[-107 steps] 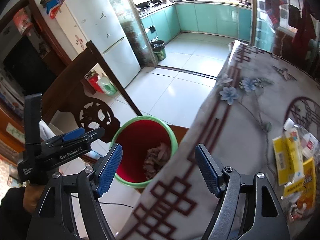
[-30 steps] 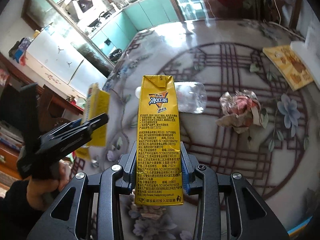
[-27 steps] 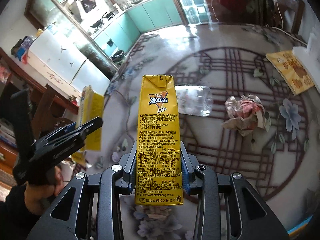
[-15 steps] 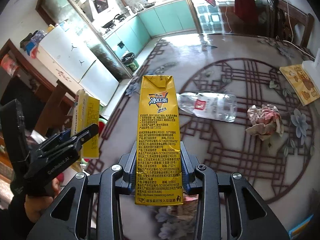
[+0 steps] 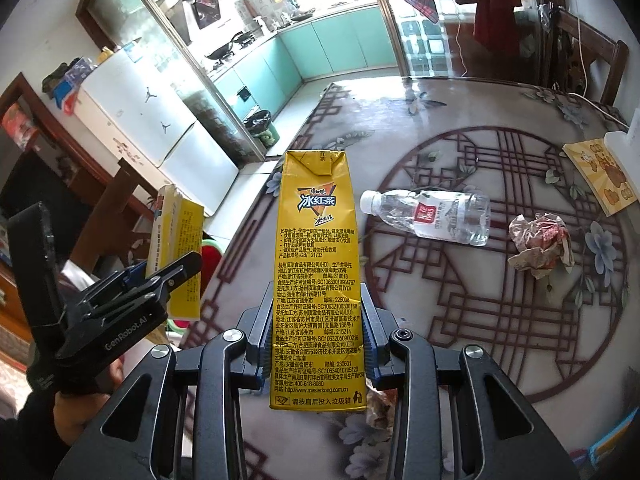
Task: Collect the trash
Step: 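Carry the yellow box and carton over the red bucket and release both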
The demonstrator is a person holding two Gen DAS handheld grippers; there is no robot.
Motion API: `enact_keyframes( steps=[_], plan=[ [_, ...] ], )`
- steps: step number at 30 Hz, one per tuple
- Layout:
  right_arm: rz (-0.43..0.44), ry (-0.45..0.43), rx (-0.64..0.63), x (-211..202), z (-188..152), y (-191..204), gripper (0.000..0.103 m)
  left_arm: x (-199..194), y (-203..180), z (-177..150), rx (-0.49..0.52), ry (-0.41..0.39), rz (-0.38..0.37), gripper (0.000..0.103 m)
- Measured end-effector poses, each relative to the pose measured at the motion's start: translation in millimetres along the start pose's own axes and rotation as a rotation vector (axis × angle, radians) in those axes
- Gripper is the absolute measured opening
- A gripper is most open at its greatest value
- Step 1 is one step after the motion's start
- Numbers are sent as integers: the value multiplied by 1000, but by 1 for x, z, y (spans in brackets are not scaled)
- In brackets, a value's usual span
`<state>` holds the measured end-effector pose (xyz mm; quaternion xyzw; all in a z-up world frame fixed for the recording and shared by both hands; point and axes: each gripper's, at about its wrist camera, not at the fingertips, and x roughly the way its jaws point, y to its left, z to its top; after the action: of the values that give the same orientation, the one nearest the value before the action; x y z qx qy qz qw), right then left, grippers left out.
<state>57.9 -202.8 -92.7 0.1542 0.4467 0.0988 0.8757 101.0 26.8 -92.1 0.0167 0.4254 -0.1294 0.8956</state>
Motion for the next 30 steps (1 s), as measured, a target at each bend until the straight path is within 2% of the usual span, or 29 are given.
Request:
enact_keyframes(
  steps=[30],
  plan=[
    [27,38,-66,48,5,93,34,-6,115,-4,-97,3,47,42]
  ],
)
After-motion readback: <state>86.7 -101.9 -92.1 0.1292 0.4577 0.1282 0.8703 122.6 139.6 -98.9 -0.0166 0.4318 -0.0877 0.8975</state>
